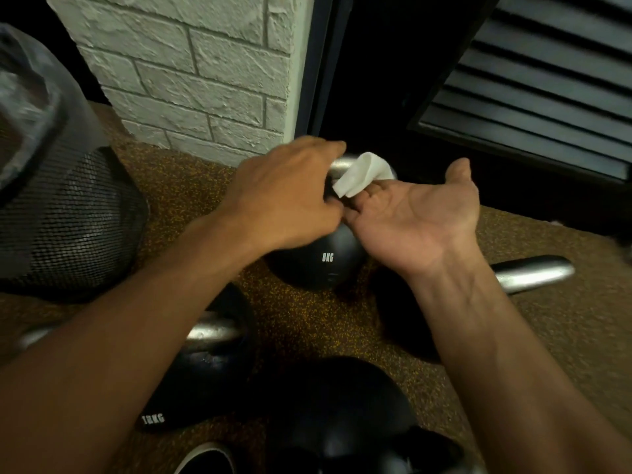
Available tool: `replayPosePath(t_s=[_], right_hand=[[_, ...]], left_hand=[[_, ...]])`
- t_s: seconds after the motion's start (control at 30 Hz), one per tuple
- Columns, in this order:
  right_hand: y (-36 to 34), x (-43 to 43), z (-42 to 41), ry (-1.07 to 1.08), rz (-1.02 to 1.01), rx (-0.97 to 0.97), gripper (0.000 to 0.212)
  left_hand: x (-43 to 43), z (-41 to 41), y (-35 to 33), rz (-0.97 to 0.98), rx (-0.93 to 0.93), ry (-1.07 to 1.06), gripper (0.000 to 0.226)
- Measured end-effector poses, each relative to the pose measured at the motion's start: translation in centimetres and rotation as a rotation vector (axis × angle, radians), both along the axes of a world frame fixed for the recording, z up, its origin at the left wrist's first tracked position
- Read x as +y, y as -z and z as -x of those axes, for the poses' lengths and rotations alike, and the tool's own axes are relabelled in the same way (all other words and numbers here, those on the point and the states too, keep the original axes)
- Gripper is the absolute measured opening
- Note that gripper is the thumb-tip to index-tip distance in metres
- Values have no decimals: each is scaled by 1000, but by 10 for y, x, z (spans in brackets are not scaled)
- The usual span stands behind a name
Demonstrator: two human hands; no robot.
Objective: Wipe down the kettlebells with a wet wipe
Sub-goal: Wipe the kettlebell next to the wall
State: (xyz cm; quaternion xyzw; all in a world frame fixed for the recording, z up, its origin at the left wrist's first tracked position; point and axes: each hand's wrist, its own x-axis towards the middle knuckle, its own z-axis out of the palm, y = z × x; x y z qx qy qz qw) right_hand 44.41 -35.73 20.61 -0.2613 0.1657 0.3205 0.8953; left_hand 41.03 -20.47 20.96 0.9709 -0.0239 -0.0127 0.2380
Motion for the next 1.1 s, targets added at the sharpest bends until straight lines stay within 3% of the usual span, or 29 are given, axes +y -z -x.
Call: replayPosePath(t_s=[0.1, 0.2, 0.27, 0.33, 0.43, 0.53, 0.63, 0.67, 0.77, 0.87, 0.97, 1.1], right_hand=[[7, -4, -4, -86, 42, -37, 126], [8, -8, -8, -87, 32, -16, 126], [8, -10, -8, -114, -10, -16, 126], [8, -12, -7, -149, 4, -34, 128], [7, -16, -6, -242, 184, -46, 123], [2, -27, 1, -321, 573, -127, 89], [-3, -36, 8, -278, 1065, -409, 25], [-4, -39, 7, -262, 1218, -498, 22], [-3, -49, -7, -277, 1509, -686, 51], [5, -52, -22, -438, 1568, -755, 66], [17, -48, -30, -567, 1486, -757, 75], [23, -46, -29, -592, 1521, -800, 76]], left_hand=[[0, -2, -7, 189, -103, -67, 57], [-5, -5, -14, 278, -95, -100, 72], [-12, -9, -12, 237, -133, -110, 72], [-17, -17, -8, 170, -222, -161, 54], [-11, -36, -5, 178, -292, -272, 40], [0, -56, -7, 86, -300, -240, 35], [0, -68, -2, -79, -324, -141, 30], [-2, -69, 2, -137, -344, -115, 29], [-5, -65, 9, -297, -419, -57, 20], [-11, -54, 7, -335, -442, -8, 21], [-26, -34, 12, -405, -362, 47, 36], [-40, -7, 28, -545, -178, 52, 71]])
